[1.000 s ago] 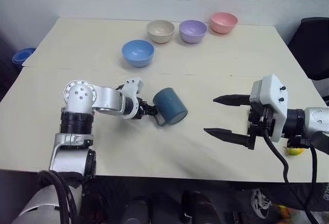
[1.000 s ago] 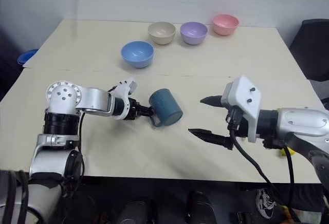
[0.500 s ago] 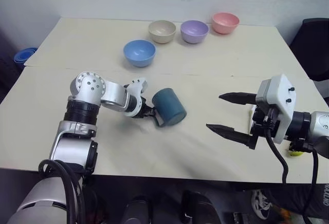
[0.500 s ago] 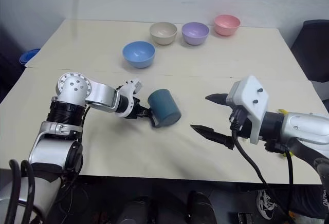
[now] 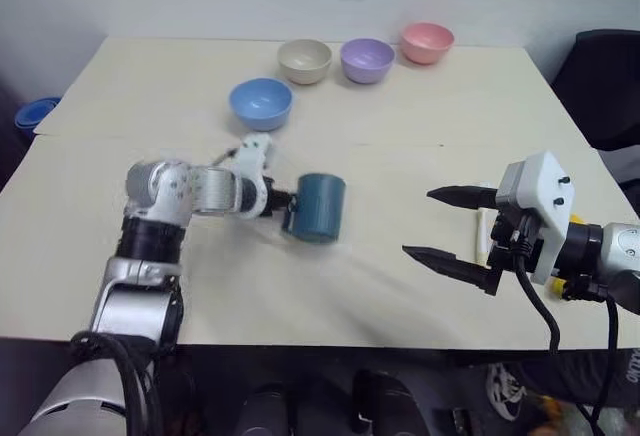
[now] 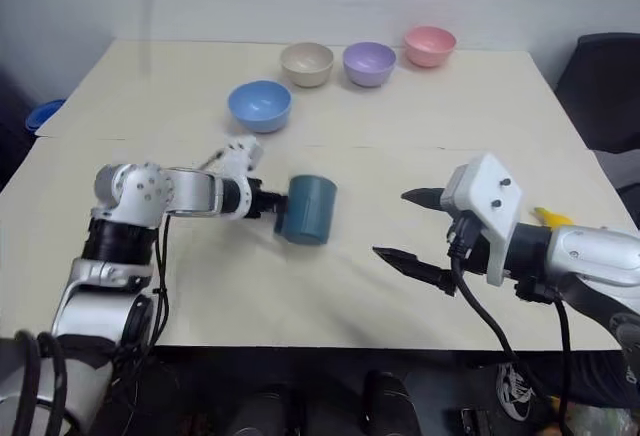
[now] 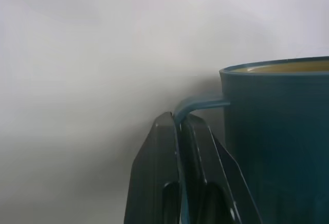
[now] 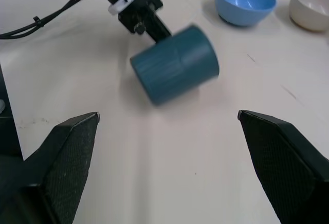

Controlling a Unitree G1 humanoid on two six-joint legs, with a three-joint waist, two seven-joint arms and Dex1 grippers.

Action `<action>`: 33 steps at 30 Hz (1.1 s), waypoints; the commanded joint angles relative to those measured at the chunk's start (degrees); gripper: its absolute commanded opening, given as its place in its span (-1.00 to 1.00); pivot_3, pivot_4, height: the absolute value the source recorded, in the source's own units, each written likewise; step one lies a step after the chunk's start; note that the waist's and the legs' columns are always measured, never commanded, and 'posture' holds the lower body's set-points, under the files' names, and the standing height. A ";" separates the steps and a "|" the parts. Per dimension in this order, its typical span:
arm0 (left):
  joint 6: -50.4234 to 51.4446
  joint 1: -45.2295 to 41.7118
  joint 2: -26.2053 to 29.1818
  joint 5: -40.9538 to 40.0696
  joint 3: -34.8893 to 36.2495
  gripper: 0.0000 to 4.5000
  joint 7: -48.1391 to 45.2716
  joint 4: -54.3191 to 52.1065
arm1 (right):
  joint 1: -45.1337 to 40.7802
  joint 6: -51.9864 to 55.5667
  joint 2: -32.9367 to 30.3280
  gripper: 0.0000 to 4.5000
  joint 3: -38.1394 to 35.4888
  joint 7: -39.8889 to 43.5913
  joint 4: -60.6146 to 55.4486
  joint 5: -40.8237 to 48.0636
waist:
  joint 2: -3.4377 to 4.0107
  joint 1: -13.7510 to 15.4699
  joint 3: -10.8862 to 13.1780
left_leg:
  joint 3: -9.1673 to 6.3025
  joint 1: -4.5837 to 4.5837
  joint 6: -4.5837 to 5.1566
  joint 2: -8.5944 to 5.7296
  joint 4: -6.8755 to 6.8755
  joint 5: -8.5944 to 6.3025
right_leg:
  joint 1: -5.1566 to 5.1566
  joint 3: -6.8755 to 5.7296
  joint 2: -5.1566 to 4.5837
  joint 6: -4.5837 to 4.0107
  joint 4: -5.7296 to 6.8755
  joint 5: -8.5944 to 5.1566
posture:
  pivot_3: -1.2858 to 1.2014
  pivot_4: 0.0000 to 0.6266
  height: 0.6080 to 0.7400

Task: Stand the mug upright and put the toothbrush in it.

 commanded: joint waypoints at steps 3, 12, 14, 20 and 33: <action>-30.07 9.75 -2.41 12.37 1.02 -0.99 -10.21 -11.45 | -0.39 -0.67 -0.50 1.00 -1.67 -0.54 3.32 1.66 | 0.02 0.17 0.01 | 0.03 -0.02 0.01 0.01 -0.17 0.00 | -0.03 -0.04 0.00 -0.01 -0.16 -0.01 | 0.03 -0.52 1.00; -55.35 15.44 -14.81 30.73 -1.02 -0.99 -6.33 -0.06 | 0.18 -1.54 -1.46 1.00 -0.74 1.63 7.51 -1.57 | -0.01 1.47 0.03 | 0.01 -0.16 0.42 -0.14 -0.16 0.05 | 0.03 -0.05 -0.15 0.18 -0.47 0.22 | 0.03 -0.52 1.00; -58.01 15.97 -15.85 32.76 -0.82 -0.99 -6.59 2.18 | 0.49 -1.51 -1.22 1.00 -0.71 1.80 7.52 -2.17 | -0.01 1.53 0.03 | 0.02 -0.17 0.47 -0.13 -0.16 0.03 | 0.03 -0.05 -0.15 0.20 -0.52 0.24 | 0.03 -0.52 1.00; -54.39 18.87 -16.44 31.05 1.19 -0.75 -11.53 2.51 | 2.78 -1.53 -0.49 1.00 -1.66 1.17 7.06 -4.07 | 0.00 1.48 0.02 | 0.05 -0.20 0.55 0.13 -0.14 -0.01 | 0.02 -0.09 -0.18 0.23 -0.55 0.26 | 0.03 -0.52 1.00; -31.77 19.70 0.57 18.46 12.98 0.56 -26.36 -18.54 | 5.15 0.52 6.56 1.00 0.45 -14.03 12.10 -14.04 | 0.03 0.76 0.01 | 0.04 -0.26 0.53 0.33 0.04 -0.09 | 0.01 -0.12 -0.10 0.16 -0.52 0.26 | 0.03 -0.52 1.00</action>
